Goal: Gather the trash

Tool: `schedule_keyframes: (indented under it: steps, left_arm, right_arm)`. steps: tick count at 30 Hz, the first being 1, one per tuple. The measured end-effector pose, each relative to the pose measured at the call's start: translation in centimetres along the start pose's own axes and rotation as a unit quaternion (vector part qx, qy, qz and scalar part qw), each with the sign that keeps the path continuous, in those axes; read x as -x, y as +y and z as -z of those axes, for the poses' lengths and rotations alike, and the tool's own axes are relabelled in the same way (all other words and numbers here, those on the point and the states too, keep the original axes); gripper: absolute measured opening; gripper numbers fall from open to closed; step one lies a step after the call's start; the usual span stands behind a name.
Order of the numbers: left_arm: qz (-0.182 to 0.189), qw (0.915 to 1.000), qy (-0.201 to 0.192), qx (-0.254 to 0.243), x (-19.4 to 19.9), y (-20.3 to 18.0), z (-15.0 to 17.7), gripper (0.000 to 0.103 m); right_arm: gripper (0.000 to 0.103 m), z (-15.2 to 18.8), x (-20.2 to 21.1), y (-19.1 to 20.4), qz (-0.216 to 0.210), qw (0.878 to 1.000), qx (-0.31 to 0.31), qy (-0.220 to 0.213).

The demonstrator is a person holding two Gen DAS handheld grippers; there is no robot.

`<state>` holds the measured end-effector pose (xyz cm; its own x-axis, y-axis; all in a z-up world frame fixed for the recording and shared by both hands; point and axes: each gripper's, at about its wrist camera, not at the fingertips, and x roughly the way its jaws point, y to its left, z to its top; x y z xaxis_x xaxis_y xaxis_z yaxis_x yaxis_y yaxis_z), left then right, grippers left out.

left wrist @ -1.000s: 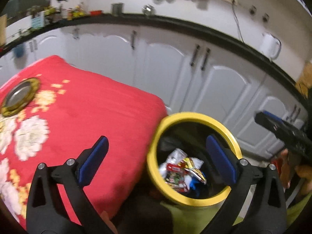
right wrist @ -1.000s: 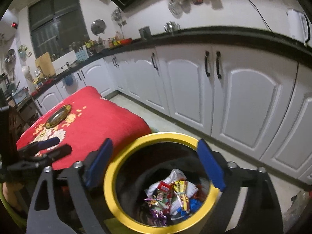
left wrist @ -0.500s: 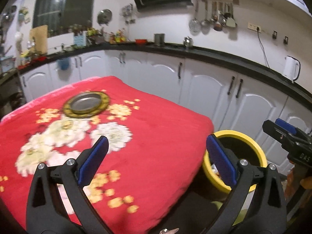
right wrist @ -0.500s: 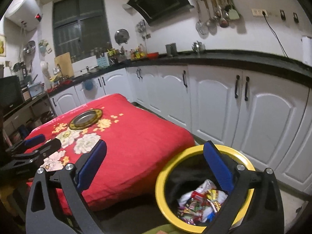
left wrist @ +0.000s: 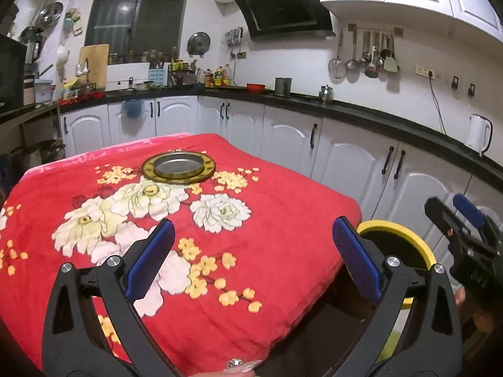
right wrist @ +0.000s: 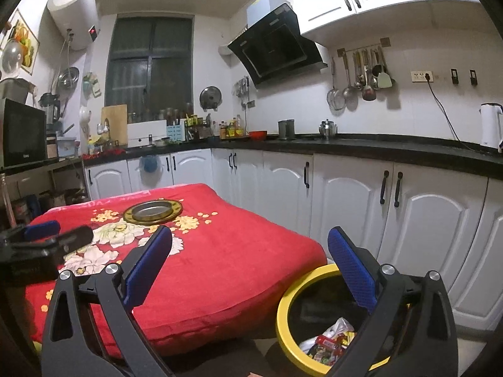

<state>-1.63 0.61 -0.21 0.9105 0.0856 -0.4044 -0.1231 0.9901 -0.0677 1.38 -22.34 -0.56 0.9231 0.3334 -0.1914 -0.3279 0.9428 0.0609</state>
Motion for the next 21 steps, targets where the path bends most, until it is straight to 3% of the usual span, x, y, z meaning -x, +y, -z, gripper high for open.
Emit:
schedule_keyframes:
  steps: [5,21]
  left_arm:
    - [0.015,0.9999,-0.001,-0.001,-0.17,-0.20,0.80,0.092]
    - [0.021,0.9998,-0.001,0.001,-0.24,-0.27,0.87,0.092]
  right_arm:
    - [0.097,0.43,0.53,0.54,-0.003,1.000,0.024,-0.014]
    - [0.097,0.46,0.66,0.61,-0.001,1.000,0.018,-0.010]
